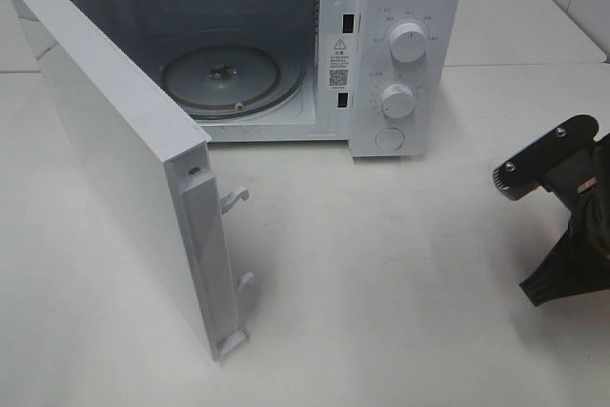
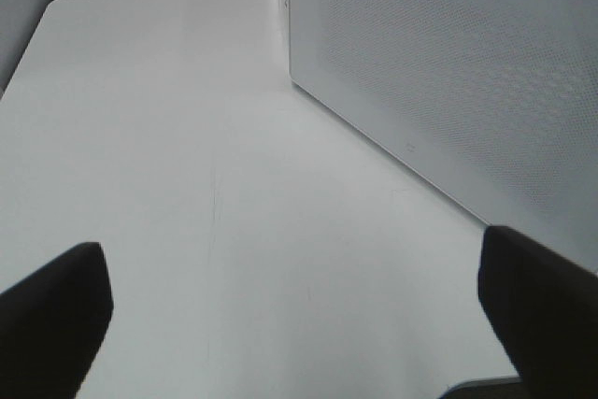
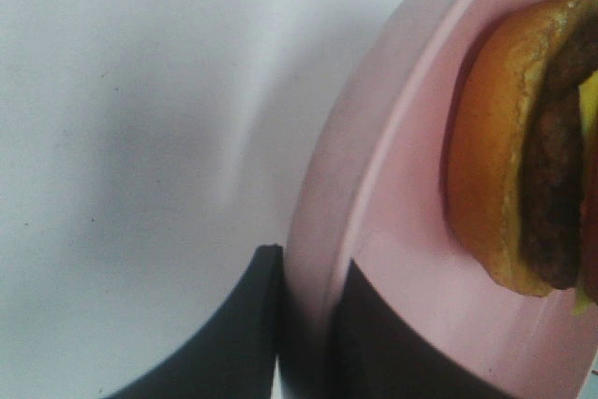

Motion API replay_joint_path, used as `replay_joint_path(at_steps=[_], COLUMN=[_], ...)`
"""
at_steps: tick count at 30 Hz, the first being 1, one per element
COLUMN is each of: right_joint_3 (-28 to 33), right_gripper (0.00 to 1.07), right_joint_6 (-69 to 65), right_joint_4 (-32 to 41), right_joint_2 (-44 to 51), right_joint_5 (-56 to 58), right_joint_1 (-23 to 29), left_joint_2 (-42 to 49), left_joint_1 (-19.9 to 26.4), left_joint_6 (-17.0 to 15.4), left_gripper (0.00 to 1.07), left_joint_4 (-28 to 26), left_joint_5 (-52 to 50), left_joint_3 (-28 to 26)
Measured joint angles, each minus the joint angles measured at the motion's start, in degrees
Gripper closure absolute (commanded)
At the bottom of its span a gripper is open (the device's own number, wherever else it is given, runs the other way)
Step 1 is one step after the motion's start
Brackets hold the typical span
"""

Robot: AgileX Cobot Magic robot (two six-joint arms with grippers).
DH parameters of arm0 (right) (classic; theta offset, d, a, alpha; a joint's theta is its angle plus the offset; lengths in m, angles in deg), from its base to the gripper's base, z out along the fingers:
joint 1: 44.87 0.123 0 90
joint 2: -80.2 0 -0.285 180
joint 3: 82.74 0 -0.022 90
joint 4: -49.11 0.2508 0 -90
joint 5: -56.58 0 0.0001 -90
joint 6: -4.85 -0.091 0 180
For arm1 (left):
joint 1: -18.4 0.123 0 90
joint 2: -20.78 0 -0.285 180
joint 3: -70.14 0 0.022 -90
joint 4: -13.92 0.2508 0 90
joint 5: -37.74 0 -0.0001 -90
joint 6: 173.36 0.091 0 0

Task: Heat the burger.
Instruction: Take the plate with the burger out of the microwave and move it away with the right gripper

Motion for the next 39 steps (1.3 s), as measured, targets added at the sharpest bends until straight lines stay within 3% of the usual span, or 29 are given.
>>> replay_joint_path(at_steps=[15, 24, 26, 29, 39], right_joint_3=[-0.2, -0.6, -1.9, -3.1, -6.3], right_gripper=[0.99, 0.8, 0.66, 0.58, 0.56], right_joint_6=[-11.1, -13.9, -12.8, -10.9, -2.3], right_joint_4=[-4.3, -6.9, -6.4, -5.0, 2.2], right_joint_2=[-16.3, -19.9, -20.0, -20.0, -18.4], right_joint_5=[-1.6, 0.1, 1.5, 3.4, 6.1], right_joint_1=[0.0, 0.0, 0.0, 0.0, 0.0], left_joint_2=[0.0, 0.0, 0.0, 0.0, 0.0], left_joint_1=[0.0, 0.0, 0.0, 0.0, 0.0], left_joint_6=[0.0, 0.0, 0.0, 0.0, 0.0], left_gripper=[0.07, 0.07, 0.07, 0.07, 0.07], left_joint_4=[0.0, 0.0, 0.0, 0.0, 0.0], left_joint_5=[0.0, 0.0, 0.0, 0.0, 0.0], left_joint_3=[0.0, 0.0, 0.0, 0.0, 0.0])
